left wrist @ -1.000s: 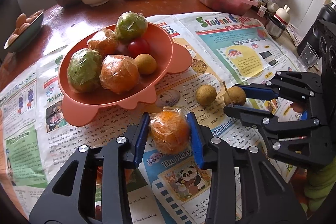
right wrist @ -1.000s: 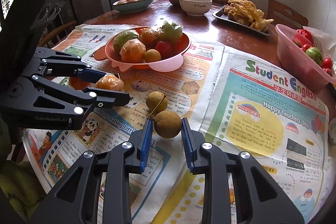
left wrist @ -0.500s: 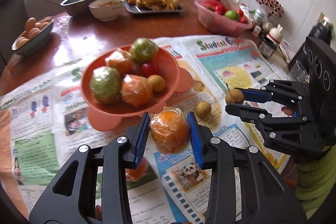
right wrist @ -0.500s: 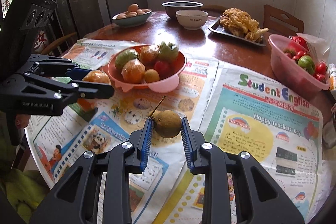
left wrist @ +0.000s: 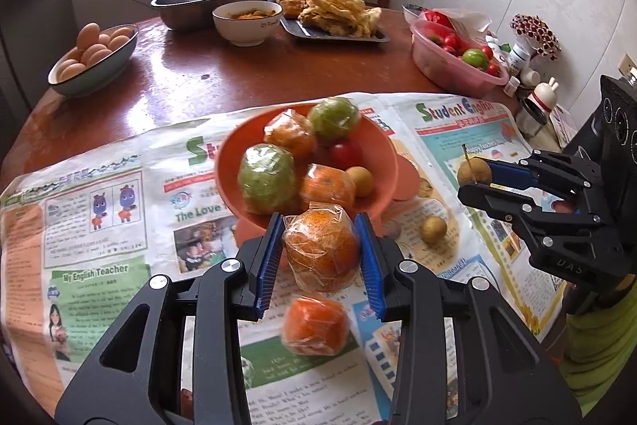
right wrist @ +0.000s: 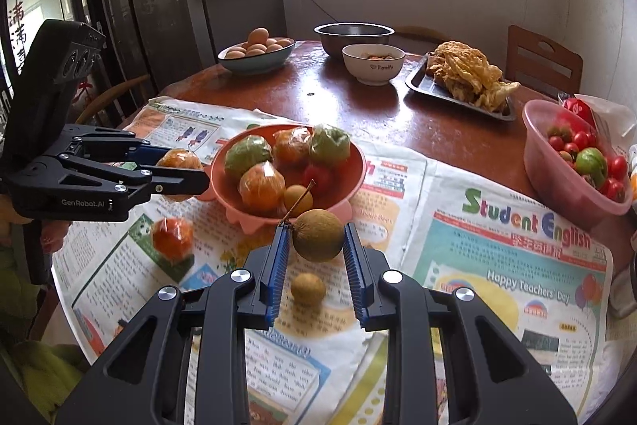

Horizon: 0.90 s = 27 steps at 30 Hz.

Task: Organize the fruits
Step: 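Carry the bagged mandarin and the brown fruit over the orange bowl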

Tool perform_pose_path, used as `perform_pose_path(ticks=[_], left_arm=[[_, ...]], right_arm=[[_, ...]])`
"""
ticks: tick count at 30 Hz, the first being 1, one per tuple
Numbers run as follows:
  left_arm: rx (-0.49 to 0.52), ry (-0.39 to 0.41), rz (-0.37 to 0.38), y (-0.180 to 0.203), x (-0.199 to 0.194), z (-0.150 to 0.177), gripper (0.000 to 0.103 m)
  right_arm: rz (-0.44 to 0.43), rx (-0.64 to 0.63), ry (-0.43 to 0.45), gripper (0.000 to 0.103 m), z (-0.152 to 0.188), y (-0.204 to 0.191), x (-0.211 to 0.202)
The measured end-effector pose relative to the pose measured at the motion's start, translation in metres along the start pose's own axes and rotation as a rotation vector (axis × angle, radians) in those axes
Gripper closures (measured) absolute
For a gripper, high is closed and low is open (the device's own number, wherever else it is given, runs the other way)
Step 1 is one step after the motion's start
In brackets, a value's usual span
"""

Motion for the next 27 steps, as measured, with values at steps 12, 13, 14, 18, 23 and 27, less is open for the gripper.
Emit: perform_pose_path(ticks=[12, 13, 14, 18, 23, 27], left_arm=[[-0.003, -0.024, -0.004, -0.008, 0.02, -0.011, 0.074], [-0.001, -0.027, -0.004, -0.007, 0.022, -0.011, 0.074], [0.001, -0.03, -0.006, -0.007, 0.026, -0.011, 0.074], [0.001, -0.044, -0.007, -0.009, 0.035, -0.009, 0.074], [0.002, -0.033, -0.003, -0.01, 0.037, -0.011, 0.074], [0.005, -0.03, 0.0, -0.01, 0.038, -0.014, 0.074]], right_arm=[[-0.004, 0.009, -0.002, 0.077, -0.017, 0.007, 0.015], [-0.006, 0.012, -0.001, 0.077, -0.019, 0.008, 0.017], [-0.006, 0.013, -0.001, 0.077, -0.02, 0.009, 0.018], [-0.007, 0.018, -0.006, 0.077, -0.023, 0.011, 0.024], [-0.011, 0.019, -0.017, 0.077, -0.026, 0.012, 0.032], [-0.015, 0.025, -0.021, 0.077, -0.029, 0.012, 0.038]])
Point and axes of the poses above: each gripper's, at about its wrist camera, not at the fingertips, and x roughly the way its jaws point, y to its right, z to its underside, the point moved 8 cm from there along x, roughly the way its jaws point, and after that the axes turned 12 degrees about -x, right-handed, at the moved point
